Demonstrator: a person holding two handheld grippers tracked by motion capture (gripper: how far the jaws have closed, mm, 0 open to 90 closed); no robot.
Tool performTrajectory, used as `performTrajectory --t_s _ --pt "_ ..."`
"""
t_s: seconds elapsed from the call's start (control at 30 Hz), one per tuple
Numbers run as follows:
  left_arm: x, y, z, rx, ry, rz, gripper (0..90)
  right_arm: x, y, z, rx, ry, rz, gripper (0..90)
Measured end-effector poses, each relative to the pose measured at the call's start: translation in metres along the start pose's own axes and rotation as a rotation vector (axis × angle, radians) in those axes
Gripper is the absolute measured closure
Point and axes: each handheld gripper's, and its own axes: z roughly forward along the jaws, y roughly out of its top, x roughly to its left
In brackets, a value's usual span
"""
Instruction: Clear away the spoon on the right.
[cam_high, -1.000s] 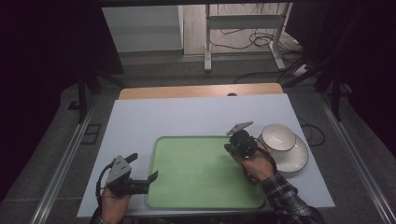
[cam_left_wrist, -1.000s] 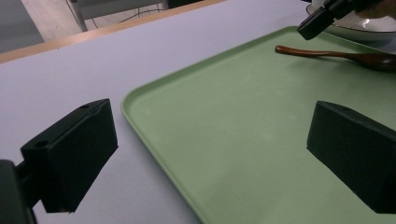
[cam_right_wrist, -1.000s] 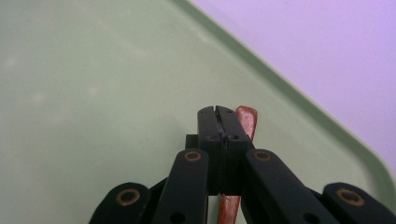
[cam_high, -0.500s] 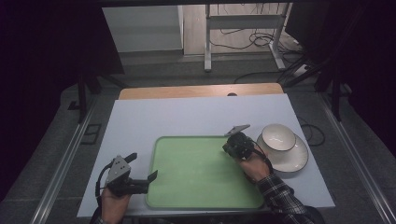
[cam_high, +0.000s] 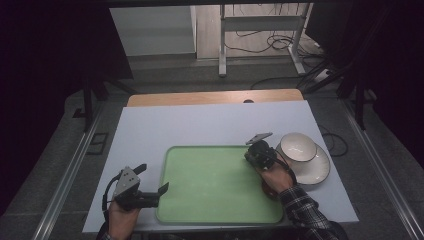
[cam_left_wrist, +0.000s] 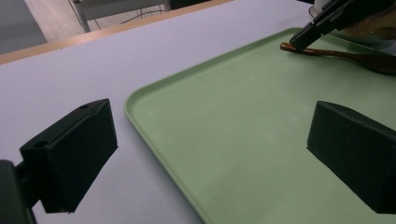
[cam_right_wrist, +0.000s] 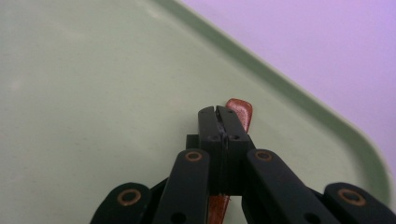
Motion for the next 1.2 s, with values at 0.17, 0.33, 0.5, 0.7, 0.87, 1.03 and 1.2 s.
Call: performTrajectory --t_s 0.17,0.33,0.5,0.7,0.87,1.03,1.2 --pt "0.0 0.0 0.0 0.001 0.002 0.0 1.4 -0.007 -0.004 -0.003 0.003 -0.018 0.023 89.9" --pt "0.0 0.0 0.0 0.001 0.002 0.0 1.4 -0.013 -0.008 -0.005 0.019 -0.042 0.035 89.9" --pt "0.0 0.0 0.0 0.001 0.002 0.0 1.4 -0.019 -0.011 -0.007 0.034 -0.063 0.054 89.9" --pt "0.0 0.0 0.0 0.002 0.002 0.0 1.4 -0.025 -0.015 -0.011 0.046 -0.095 0.072 89.9" --pt "0.0 0.0 0.0 0.002 0.003 0.0 1.4 -0.026 -0.016 -0.013 0.051 -0.108 0.079 89.9" --pt "0.0 0.0 0.0 0.001 0.003 0.0 1.4 -0.025 -0.016 -0.014 0.039 -0.098 0.081 89.8" --pt "0.0 0.0 0.0 0.0 0.003 0.0 1.4 -0.024 -0.015 -0.016 0.023 -0.086 0.075 87.7"
